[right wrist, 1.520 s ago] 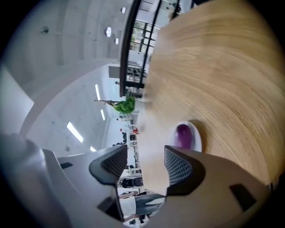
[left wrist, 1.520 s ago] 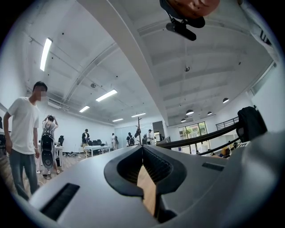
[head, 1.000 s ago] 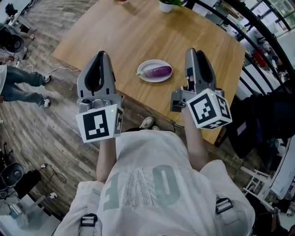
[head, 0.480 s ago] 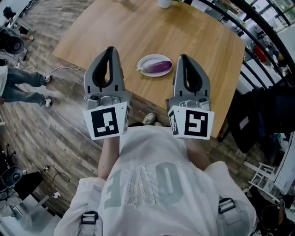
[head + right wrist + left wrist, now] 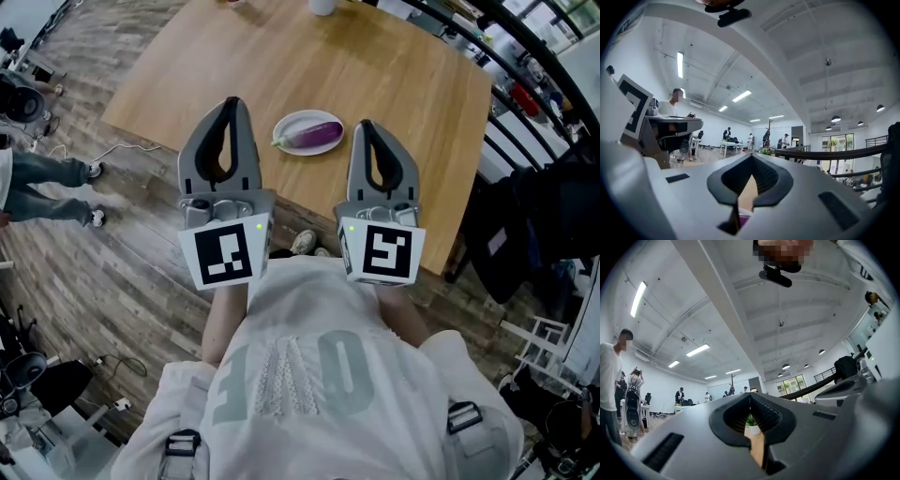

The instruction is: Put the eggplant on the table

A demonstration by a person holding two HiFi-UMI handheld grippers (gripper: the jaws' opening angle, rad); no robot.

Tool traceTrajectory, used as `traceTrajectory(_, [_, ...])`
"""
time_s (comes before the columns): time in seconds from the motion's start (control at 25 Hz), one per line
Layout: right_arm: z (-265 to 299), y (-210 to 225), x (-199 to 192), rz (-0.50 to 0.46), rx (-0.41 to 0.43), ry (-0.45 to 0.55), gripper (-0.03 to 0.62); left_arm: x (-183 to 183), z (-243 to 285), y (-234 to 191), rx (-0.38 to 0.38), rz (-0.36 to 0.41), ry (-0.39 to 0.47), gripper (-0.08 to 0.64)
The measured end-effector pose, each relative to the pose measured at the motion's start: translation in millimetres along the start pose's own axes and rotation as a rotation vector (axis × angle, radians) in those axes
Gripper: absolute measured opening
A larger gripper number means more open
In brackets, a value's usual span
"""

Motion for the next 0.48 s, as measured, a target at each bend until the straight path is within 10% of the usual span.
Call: traceTrajectory(0.48, [-0.8, 9.9, -1.6, -0.012, -0.003, -0.004, 0.017, 1.1, -2.2, 4.8, 0.017, 0.005, 0.002, 0.009])
Point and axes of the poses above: the fingertips, and each gripper's own axes: z forward along the fingers, y to its right, x out of its top, the point moved 8 cm from there along -z, backward along the fingers, and after that the axes turned 9 degrees about z, right-handed, at the moved point
